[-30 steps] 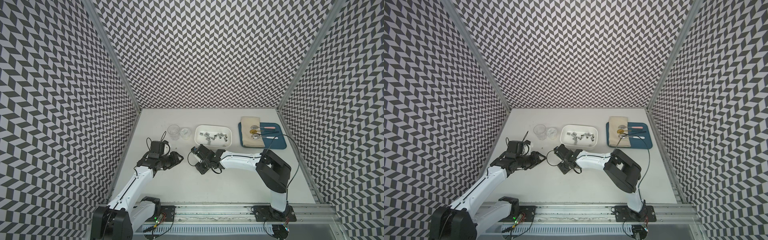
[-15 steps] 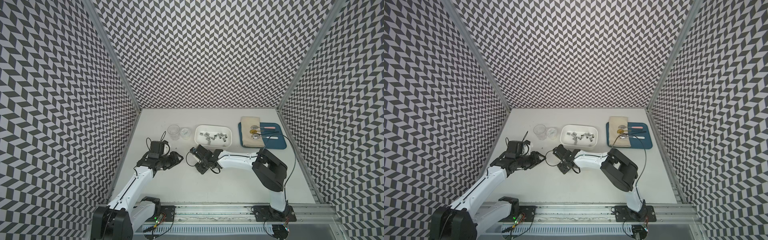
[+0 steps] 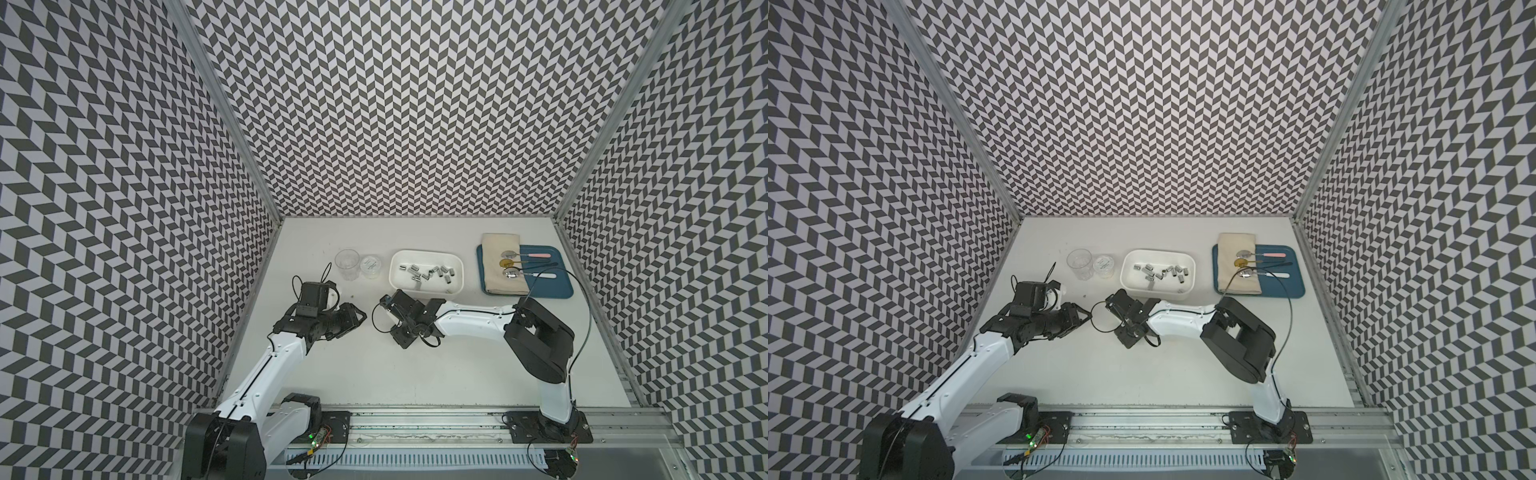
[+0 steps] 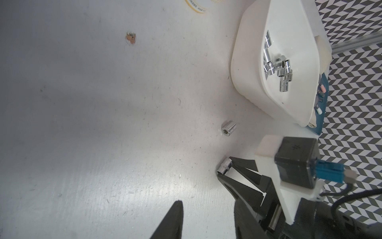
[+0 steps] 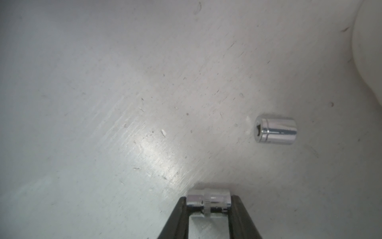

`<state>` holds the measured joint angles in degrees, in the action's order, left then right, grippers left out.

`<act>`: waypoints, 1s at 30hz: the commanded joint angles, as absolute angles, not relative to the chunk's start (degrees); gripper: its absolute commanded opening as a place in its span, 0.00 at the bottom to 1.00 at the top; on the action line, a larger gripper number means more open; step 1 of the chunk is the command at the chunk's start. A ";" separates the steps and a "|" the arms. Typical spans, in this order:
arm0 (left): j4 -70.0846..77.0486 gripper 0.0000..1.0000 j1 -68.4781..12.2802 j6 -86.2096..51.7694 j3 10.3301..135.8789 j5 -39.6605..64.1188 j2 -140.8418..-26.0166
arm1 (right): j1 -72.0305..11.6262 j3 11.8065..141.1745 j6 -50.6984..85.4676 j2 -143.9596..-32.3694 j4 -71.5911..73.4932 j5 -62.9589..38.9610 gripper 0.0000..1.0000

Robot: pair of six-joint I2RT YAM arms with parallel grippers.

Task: Put the socket on the desktop into the storage box
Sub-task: Pick up the socket head at the center of the board, then place the socket head in the storage box.

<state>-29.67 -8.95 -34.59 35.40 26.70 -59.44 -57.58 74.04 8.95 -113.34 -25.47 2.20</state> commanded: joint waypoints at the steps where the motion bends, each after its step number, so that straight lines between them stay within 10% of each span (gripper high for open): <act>1: -29.62 0.44 -8.64 -34.77 34.95 27.25 -59.05 | -57.91 74.59 8.96 -111.77 -24.44 2.73 0.29; 30: -21.81 0.44 -13.90 -39.49 37.09 30.12 -62.58 | -43.98 73.71 13.79 -98.90 -23.88 -0.32 0.29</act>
